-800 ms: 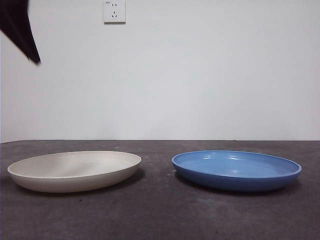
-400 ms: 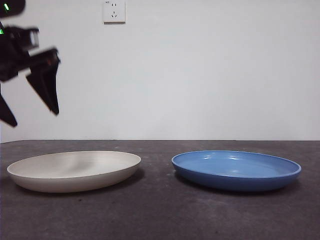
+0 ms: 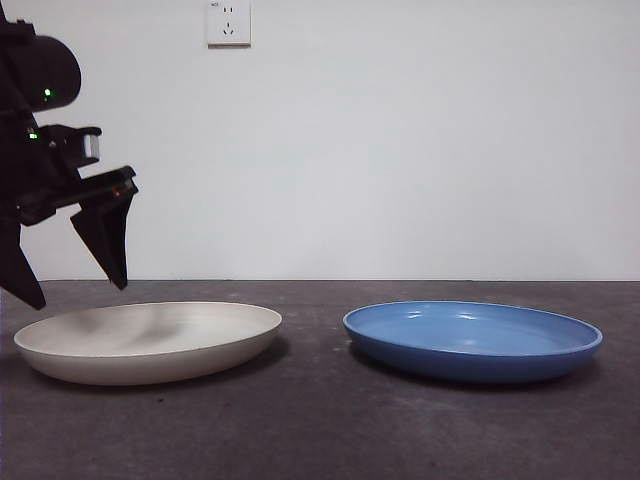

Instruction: Pick up the white plate, put it on the blue plate, put it on desk

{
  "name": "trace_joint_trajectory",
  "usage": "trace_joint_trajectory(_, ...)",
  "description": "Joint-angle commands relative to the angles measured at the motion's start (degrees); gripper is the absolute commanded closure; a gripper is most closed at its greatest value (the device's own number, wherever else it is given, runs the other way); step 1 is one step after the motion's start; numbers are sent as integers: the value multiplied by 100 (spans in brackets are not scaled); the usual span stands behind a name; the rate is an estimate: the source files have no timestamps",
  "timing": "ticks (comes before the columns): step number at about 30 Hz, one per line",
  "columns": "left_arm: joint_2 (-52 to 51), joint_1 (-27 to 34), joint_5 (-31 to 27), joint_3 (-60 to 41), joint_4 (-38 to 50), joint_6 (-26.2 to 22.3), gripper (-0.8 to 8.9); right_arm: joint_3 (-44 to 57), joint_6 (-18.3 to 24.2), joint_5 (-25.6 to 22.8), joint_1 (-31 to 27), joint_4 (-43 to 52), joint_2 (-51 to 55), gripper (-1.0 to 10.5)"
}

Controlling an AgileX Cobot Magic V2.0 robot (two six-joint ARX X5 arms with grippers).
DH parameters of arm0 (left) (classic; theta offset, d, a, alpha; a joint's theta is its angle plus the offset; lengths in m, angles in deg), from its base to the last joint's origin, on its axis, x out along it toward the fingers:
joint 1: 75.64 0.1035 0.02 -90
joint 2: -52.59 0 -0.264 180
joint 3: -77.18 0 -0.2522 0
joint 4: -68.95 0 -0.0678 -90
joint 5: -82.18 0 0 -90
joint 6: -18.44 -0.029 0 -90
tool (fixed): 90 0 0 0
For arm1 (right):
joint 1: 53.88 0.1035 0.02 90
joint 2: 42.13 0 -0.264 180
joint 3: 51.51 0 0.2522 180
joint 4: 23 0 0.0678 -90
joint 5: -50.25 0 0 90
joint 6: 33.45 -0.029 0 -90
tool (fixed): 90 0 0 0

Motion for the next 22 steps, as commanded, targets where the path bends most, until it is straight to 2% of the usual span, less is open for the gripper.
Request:
trace_joint_trajectory(1,223,0,-28,122,46,-74,379,-101,-13,9,22,46,-26,473)
trace_joint_trajectory(9,459,-2,-28,120,26,-70,399,-101,-13,9,22,50,-26,473)
trace_joint_trajectory(16,479,-2,-28,120,-59,-68,633,-101,-11,9,22,55,-26,473)
trace_joint_trajectory(22,479,0,-28,120,-188,-68,664,-101,-11,9,22,66,-24,473)
